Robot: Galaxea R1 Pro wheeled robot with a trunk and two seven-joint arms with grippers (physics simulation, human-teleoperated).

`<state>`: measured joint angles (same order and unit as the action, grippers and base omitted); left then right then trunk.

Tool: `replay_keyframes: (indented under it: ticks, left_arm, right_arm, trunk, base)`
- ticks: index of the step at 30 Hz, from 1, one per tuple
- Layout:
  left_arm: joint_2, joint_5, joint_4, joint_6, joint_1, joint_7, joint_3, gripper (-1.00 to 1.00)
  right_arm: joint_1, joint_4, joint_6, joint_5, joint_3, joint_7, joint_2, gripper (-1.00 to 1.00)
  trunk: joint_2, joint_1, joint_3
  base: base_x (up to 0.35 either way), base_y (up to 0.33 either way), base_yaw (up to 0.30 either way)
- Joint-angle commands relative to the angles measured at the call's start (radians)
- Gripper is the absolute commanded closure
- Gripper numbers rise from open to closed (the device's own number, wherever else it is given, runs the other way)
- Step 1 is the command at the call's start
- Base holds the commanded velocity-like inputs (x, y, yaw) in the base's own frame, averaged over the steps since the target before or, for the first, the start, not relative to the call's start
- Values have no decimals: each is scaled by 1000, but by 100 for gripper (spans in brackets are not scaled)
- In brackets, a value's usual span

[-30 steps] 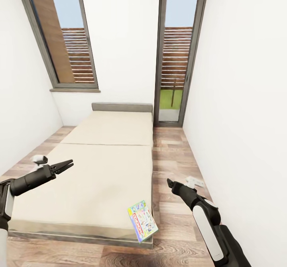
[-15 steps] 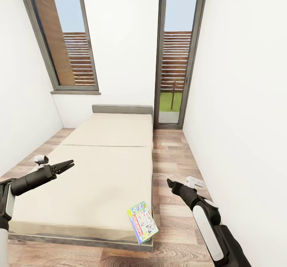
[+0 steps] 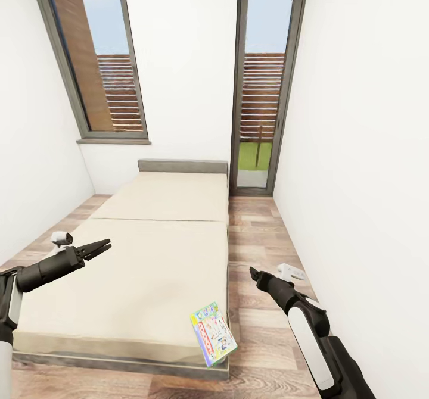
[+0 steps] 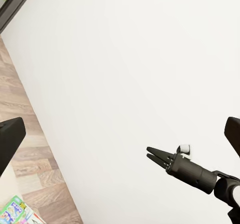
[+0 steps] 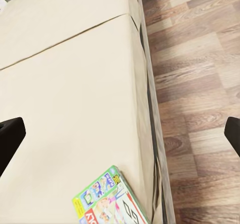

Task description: Put all the toys in the child's room - the three board games (two on the bed and one on the table), the two jigsaw puzzles on the table, and the tennis ball on the table - inside the toy box on the table in the child's room.

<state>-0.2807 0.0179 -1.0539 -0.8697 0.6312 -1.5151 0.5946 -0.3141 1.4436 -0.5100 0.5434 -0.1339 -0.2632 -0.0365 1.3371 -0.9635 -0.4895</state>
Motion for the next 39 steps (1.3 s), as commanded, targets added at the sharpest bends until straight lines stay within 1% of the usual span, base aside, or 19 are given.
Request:
replay_keyframes:
  ticks: [1, 39]
  left_arm:
    - [0, 2, 0, -10, 1, -5, 1, -100]
    - [1, 2, -1, -8, 1, -5, -2, -100]
  right_arm:
    - [-1, 1, -2, 10, -1, -10, 0, -100]
    - [-1, -13, -2, 10, 0, -10, 1, -100]
  trunk:
    - [8, -4, -3]
    - [274, -150, -59]
  base:
    - [0, 0, 0]
    - [0, 0, 0]
